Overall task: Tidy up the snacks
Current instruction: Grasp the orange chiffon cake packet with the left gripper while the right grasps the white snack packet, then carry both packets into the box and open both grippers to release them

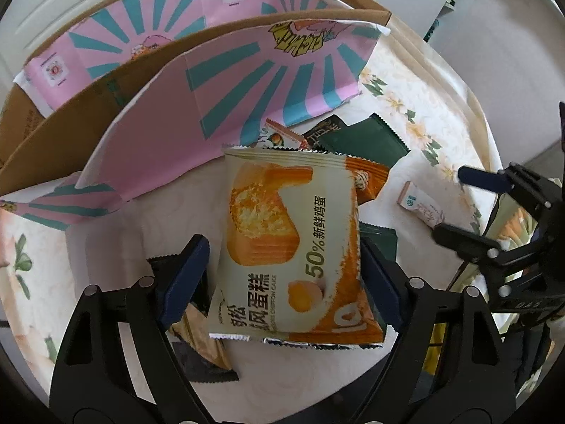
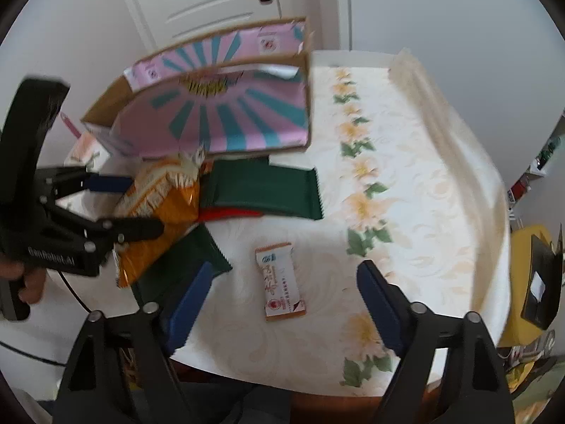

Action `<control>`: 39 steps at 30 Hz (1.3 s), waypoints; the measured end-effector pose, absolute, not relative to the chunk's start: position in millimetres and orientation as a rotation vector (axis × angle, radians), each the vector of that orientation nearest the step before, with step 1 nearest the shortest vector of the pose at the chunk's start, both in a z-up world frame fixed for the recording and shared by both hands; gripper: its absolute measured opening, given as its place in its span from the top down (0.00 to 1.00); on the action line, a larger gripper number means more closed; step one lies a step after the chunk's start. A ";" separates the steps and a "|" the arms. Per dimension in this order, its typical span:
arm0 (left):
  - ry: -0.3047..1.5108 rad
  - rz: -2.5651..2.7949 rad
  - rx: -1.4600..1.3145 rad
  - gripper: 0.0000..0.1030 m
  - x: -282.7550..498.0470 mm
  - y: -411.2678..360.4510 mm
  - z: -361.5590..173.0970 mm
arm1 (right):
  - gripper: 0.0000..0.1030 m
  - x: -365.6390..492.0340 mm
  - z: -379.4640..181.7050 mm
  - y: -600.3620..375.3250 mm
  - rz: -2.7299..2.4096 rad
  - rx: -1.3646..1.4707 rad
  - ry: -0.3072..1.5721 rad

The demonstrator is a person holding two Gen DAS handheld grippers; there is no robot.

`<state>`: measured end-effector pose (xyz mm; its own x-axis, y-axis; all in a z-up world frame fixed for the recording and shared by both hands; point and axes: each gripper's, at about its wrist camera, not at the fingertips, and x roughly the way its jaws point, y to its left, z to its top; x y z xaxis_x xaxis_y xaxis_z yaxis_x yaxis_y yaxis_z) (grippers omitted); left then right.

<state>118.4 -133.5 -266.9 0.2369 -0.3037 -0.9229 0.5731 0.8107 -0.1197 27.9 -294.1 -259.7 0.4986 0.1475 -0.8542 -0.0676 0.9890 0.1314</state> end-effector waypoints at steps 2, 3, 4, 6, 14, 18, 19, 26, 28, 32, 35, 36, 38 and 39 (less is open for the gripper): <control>1.188 -0.616 0.269 0.23 119.7 -135.3 -268.8 | 0.33 28.8 -267.5 -290.5 0.144 0.071 1.052; 1.188 -0.619 0.273 0.24 120.6 -137.3 -269.8 | 0.37 29.2 -269.5 -289.6 0.149 0.067 1.053; 1.188 -0.622 0.273 0.25 120.9 -138.2 -270.3 | 0.39 29.5 -272.2 -288.7 0.153 0.058 1.056; 1.186 -0.622 0.278 0.28 121.5 -140.3 -271.0 | 0.47 30.3 -277.0 -286.4 0.160 0.041 1.060; 1.155 -0.621 0.297 0.38 117.8 -142.5 -271.6 | 0.77 27.9 -283.8 -285.2 0.142 0.006 1.056; 1.144 -0.619 0.291 0.39 116.1 -140.0 -271.9 | 0.80 27.3 -284.6 -285.3 0.133 -0.012 1.051; 1.144 -0.620 0.287 0.40 115.5 -139.7 -271.9 | 0.80 27.7 -285.0 -285.1 0.133 -0.013 1.051; 1.118 -0.614 0.270 0.40 109.9 -136.2 -253.4 | 0.80 25.9 -277.5 -287.0 0.130 0.007 1.033; 1.109 -0.612 0.261 0.40 108.6 -133.6 -244.2 | 0.80 24.1 -272.0 -287.2 0.130 0.008 1.026; 1.081 -0.599 0.245 0.40 105.8 -130.9 -219.9 | 0.80 24.5 -253.8 -287.9 0.129 0.007 1.004; 1.044 -0.579 0.233 0.40 103.8 -128.1 -194.0 | 0.80 27.0 -234.3 -290.2 0.129 0.013 0.979; 1.028 -0.570 0.230 0.40 103.3 -127.7 -186.5 | 0.80 28.5 -227.3 -291.6 0.130 0.018 0.969; 1.006 -0.554 0.220 0.40 104.4 -125.6 -171.8 | 0.80 31.0 -215.3 -292.7 0.134 0.026 0.954; 0.987 -0.540 0.209 0.40 105.8 -124.2 -160.9 | 0.80 32.9 -208.2 -293.7 0.138 0.031 0.945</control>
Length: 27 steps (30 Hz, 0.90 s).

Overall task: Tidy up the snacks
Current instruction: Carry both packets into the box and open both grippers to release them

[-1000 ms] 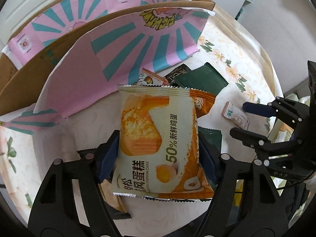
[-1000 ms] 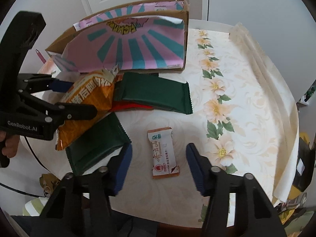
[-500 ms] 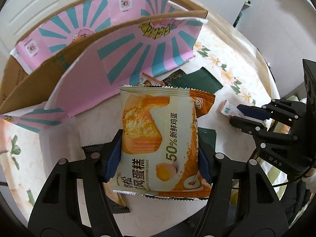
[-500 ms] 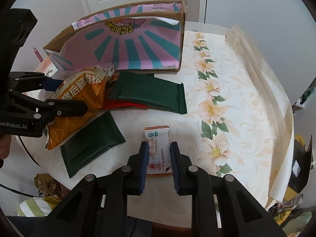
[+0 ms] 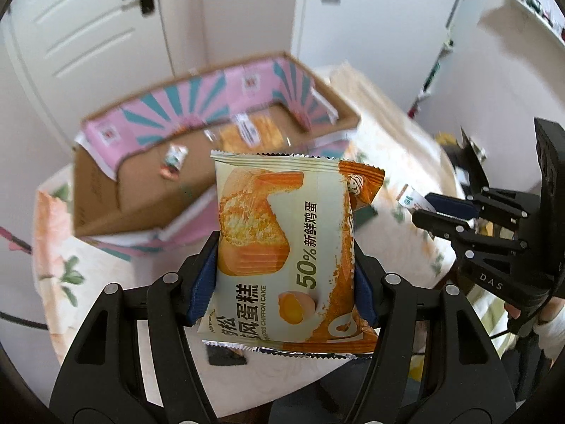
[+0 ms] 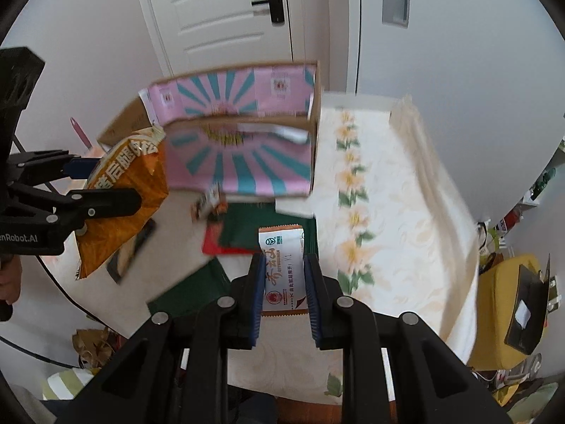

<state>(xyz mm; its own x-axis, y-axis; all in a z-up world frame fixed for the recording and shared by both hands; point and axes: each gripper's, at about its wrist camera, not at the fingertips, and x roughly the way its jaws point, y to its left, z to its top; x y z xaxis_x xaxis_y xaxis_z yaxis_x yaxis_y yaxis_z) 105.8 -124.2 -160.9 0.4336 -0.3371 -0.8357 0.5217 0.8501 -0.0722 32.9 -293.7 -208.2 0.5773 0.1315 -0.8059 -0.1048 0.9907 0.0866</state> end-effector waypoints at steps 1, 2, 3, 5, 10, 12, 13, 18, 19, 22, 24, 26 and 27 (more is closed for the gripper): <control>0.971 -0.528 0.201 0.40 106.8 -123.3 -152.6 | 0.80 35.5 -201.3 -294.6 0.141 0.031 0.936; 0.955 -0.515 0.195 0.40 108.5 -121.8 -144.2 | 0.80 37.6 -194.9 -295.2 0.144 0.030 0.924; 0.944 -0.506 0.190 0.40 109.7 -120.7 -140.0 | 0.80 40.2 -187.7 -295.4 0.152 0.029 0.914; 0.910 -0.477 0.173 0.40 112.1 -117.7 -123.6 | 0.80 44.4 -174.1 -294.5 0.168 0.021 0.890; 0.849 -0.425 0.148 0.40 118.2 -111.6 -97.4 | 0.80 63.9 -142.4 -293.2 0.217 0.009 0.834; 0.837 -0.412 0.132 0.40 121.7 -107.7 -90.6 | 0.80 74.3 -130.2 -291.5 0.229 0.005 0.813; 0.832 -0.403 0.124 0.40 125.0 -105.2 -87.3 | 0.80 78.9 -125.9 -290.5 0.234 0.003 0.806; 0.831 -0.366 0.096 0.40 147.3 -90.3 -80.8 | 0.80 106.3 -108.7 -280.4 0.258 0.015 0.795; 0.836 -0.358 0.093 0.40 155.3 -85.2 -81.6 | 0.80 111.3 -107.1 -277.7 0.262 0.014 0.794; 0.868 -0.346 0.082 0.40 174.5 -72.8 -90.3 | 0.80 128.4 -103.9 -268.0 0.270 0.011 0.789; 0.906 -0.342 0.073 0.40 191.5 -66.6 -100.9 | 0.80 139.2 -102.8 -262.5 0.265 0.013 0.790; 0.937 -0.336 0.075 0.40 206.2 -61.1 -112.9 | 0.80 151.1 -103.3 -258.2 0.262 0.031 0.803; 0.954 -0.333 0.077 0.40 214.6 -59.3 -120.5 | 0.80 158.2 -104.4 -255.8 0.259 0.040 0.810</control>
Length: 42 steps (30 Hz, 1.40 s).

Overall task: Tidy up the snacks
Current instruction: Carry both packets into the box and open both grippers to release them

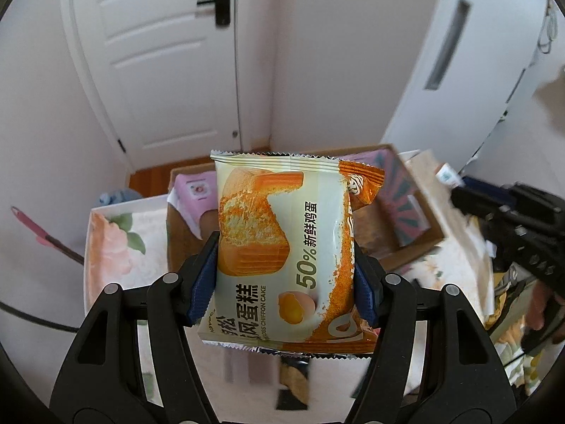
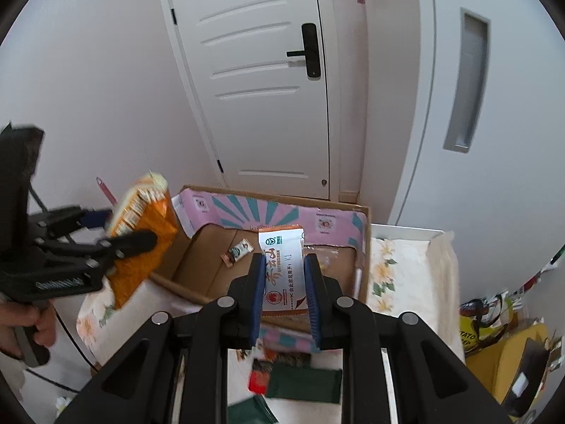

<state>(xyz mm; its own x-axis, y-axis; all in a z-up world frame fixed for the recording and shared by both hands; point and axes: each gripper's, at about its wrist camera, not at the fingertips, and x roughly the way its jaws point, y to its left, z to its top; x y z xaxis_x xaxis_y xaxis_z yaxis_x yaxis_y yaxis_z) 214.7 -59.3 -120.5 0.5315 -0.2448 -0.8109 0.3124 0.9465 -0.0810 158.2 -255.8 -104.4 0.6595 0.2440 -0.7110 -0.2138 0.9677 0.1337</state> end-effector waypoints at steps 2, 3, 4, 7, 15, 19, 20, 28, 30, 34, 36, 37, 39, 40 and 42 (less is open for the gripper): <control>0.990 -0.325 0.084 0.40 229.6 -56.0 -135.8 | 0.80 173.3 -109.0 -250.5 0.252 0.048 0.830; 1.016 -0.317 0.088 0.40 239.4 -53.7 -146.1 | 0.80 181.2 -111.5 -248.3 0.250 0.054 0.840; 1.031 -0.313 0.091 0.40 242.5 -52.7 -153.0 | 0.80 185.9 -114.3 -247.0 0.250 0.058 0.846; 1.072 -0.297 0.108 0.39 260.0 -48.6 -172.5 | 0.80 202.8 -123.4 -240.3 0.252 0.066 0.868; 1.068 -0.283 0.163 0.00 276.1 -45.4 -186.1 | 0.80 237.6 -149.9 -225.1 0.262 0.078 0.930; 1.057 -0.297 0.151 0.00 273.1 -41.1 -180.8 | 0.80 245.6 -157.5 -222.5 0.262 0.082 0.948; 1.053 -0.296 0.148 0.00 272.2 -39.9 -178.9 | 0.80 247.1 -158.1 -221.4 0.263 0.083 0.952; 1.009 -0.258 0.110 0.00 250.6 -17.4 -157.5 | 0.80 261.9 -164.9 -208.3 0.314 0.082 0.985; 1.003 -0.244 0.103 0.00 245.9 -11.9 -155.2 | 0.80 267.0 -169.5 -202.6 0.337 0.092 1.005; 1.001 -0.216 0.082 0.00 235.9 0.6 -154.0 | 0.35 277.0 -184.1 -193.7 0.339 0.099 1.052; 1.003 -0.202 0.077 0.00 232.0 5.6 -153.8 | 0.11 277.4 -189.3 -193.9 0.347 0.122 1.048; 1.000 -0.194 0.072 0.00 228.9 8.1 -152.7 | 0.11 277.2 -190.1 -193.7 0.347 0.130 1.048; 0.992 -0.178 0.063 0.00 222.8 13.5 -149.8 | 0.11 274.0 -187.9 -197.6 0.340 0.149 1.041; 0.987 -0.171 0.061 0.00 220.6 16.4 -148.4 | 0.11 272.6 -185.6 -198.7 0.339 0.154 1.034; 0.980 -0.157 0.055 0.00 215.3 20.6 -146.2 | 0.11 268.2 -179.3 -201.3 0.338 0.156 1.011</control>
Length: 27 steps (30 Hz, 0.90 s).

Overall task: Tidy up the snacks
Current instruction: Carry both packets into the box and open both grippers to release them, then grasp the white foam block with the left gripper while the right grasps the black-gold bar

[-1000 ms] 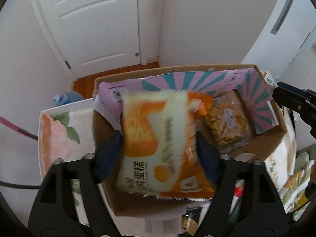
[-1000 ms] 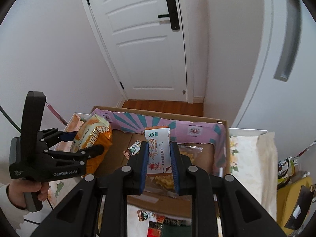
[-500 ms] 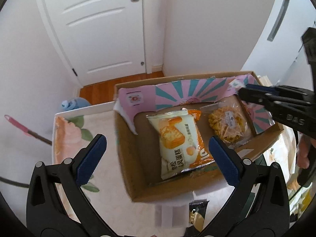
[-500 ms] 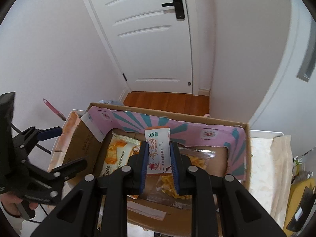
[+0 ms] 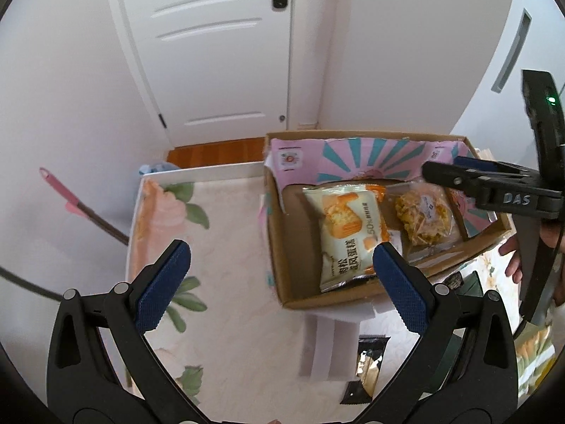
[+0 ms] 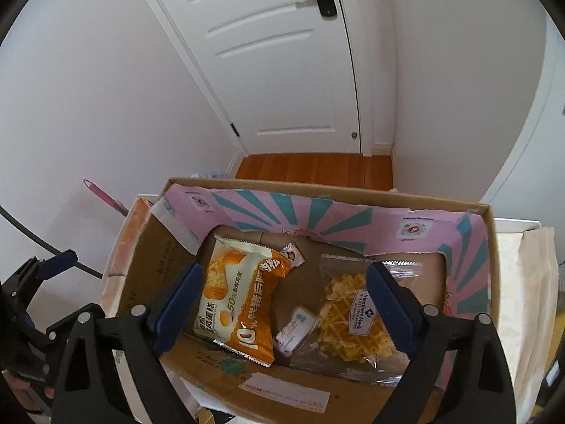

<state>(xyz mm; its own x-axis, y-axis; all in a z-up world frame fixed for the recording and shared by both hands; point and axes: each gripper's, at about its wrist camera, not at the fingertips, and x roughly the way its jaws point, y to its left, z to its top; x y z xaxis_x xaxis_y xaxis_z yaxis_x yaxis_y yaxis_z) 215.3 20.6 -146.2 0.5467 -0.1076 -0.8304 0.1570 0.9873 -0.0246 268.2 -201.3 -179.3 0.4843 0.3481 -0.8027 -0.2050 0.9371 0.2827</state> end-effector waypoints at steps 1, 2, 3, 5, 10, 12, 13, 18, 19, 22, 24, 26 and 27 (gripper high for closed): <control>0.978 -0.151 0.047 0.00 212.3 23.4 -144.5 | 0.11 264.7 -174.8 -203.0 0.338 0.158 0.992; 0.975 -0.146 0.039 0.00 209.5 26.1 -142.7 | 0.11 261.0 -170.5 -204.5 0.341 0.162 0.974; 0.971 -0.142 0.032 0.00 206.1 28.1 -140.7 | 0.11 258.4 -167.3 -205.9 0.342 0.163 0.961; 0.963 -0.139 0.025 0.00 198.4 30.3 -136.2 | 0.07 252.8 -160.6 -207.6 0.342 0.159 0.943; 0.946 -0.138 0.048 0.00 172.1 25.0 -128.2 | 0.01 232.6 -145.9 -214.0 0.348 0.154 0.911; 0.947 -0.139 0.058 0.00 164.0 21.7 -127.0 | 0.01 224.3 -140.2 -219.9 0.345 0.150 0.902; 0.948 -0.140 0.061 0.00 157.3 19.3 -127.1 | 0.01 219.8 -137.8 -223.3 0.346 0.148 0.898; 0.950 -0.149 0.049 0.00 132.6 11.0 -127.7 | 0.01 192.6 -126.3 -235.5 0.337 0.103 0.895; 0.951 -0.150 0.046 0.00 126.5 9.3 -128.3 | 0.01 187.7 -125.0 -237.9 0.334 0.097 0.893; 0.960 -0.145 0.039 0.00 111.5 5.4 -131.6 | 0.01 169.8 -120.3 -246.3 0.324 0.072 0.876; 0.973 -0.142 0.035 0.00 103.1 3.2 -135.9 | 0.00 158.4 -118.8 -252.9 0.301 0.049 0.866; 0.987 -0.145 0.029 0.00 97.3 2.0 -140.8 | 0.00 145.6 -117.3 -261.3 0.270 0.032 0.847; 0.992 -0.149 0.027 0.00 95.3 1.6 -143.0 | 0.00 141.5 -116.7 -264.5 0.264 0.028 0.842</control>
